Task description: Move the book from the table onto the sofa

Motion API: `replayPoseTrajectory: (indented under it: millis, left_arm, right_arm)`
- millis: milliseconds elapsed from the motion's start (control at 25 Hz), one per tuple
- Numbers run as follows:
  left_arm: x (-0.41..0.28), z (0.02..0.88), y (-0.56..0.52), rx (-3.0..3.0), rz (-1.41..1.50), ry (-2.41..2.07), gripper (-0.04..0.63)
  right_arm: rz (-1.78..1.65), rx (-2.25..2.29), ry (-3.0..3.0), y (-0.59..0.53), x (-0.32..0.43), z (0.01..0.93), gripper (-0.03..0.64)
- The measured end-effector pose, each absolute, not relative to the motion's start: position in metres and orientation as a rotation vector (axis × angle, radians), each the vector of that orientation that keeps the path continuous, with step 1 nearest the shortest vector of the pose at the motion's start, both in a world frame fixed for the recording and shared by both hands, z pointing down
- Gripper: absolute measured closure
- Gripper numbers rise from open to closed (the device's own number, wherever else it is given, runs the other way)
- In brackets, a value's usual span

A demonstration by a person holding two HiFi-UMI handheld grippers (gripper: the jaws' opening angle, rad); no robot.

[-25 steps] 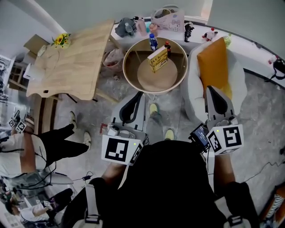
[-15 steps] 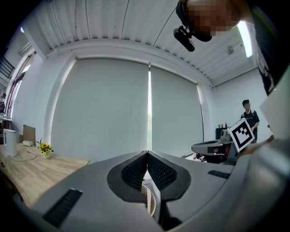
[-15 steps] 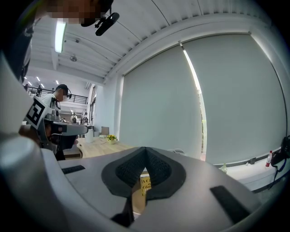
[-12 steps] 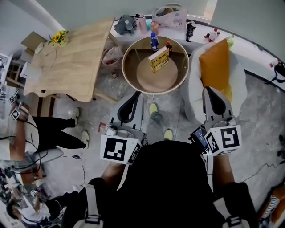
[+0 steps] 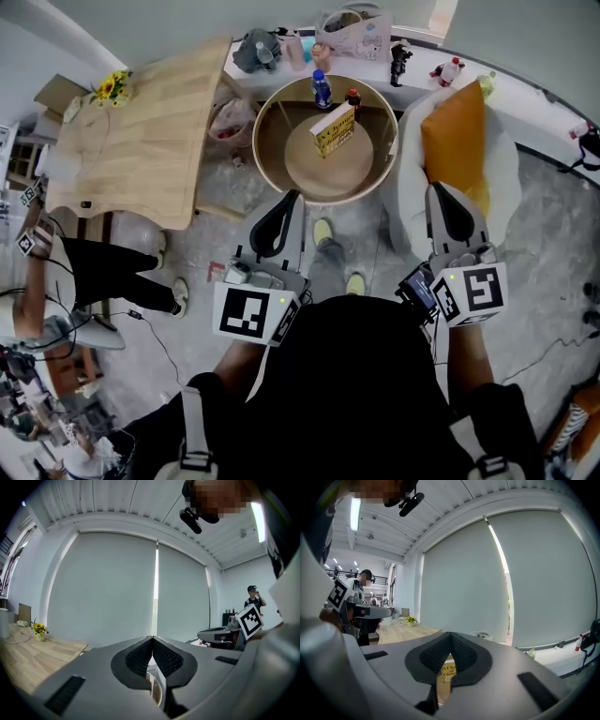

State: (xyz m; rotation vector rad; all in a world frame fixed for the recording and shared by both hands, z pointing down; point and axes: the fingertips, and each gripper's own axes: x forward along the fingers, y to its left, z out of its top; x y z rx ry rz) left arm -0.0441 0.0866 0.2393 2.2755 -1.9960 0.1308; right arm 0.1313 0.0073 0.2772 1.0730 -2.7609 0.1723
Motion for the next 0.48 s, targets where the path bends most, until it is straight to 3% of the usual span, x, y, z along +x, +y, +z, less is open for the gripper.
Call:
replayPoseTrajectory:
  millis: [480]
  left_arm:
    - [-0.089, 0.241, 0.014, 2.281, 0.124, -1.961, 0.583]
  right_arm:
    - [0.201, 1.102, -2.711, -0.057, 0.094, 0.28, 0.604]
